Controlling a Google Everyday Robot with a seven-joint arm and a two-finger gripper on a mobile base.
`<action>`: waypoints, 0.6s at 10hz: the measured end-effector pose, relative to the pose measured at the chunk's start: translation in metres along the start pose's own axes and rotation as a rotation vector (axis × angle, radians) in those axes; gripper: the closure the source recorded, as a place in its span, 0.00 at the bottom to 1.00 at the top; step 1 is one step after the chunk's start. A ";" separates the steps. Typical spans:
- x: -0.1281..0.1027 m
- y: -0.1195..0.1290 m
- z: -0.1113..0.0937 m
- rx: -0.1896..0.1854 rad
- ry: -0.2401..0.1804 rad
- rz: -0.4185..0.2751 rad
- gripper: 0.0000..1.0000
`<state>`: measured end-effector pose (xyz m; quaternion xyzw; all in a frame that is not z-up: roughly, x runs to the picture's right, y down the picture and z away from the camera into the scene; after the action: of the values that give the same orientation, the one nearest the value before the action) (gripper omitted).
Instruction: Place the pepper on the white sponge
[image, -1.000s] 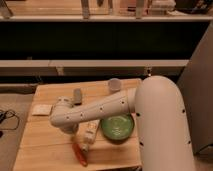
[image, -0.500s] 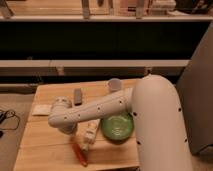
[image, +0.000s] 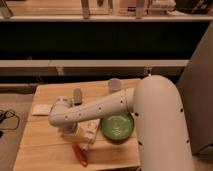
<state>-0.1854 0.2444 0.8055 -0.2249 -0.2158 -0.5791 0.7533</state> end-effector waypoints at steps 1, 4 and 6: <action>-0.001 0.000 0.000 0.011 -0.002 -0.011 0.20; -0.005 -0.004 -0.001 0.040 -0.002 -0.070 0.20; -0.010 -0.007 -0.003 0.055 0.001 -0.118 0.20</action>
<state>-0.1944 0.2486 0.7981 -0.1907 -0.2442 -0.6165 0.7238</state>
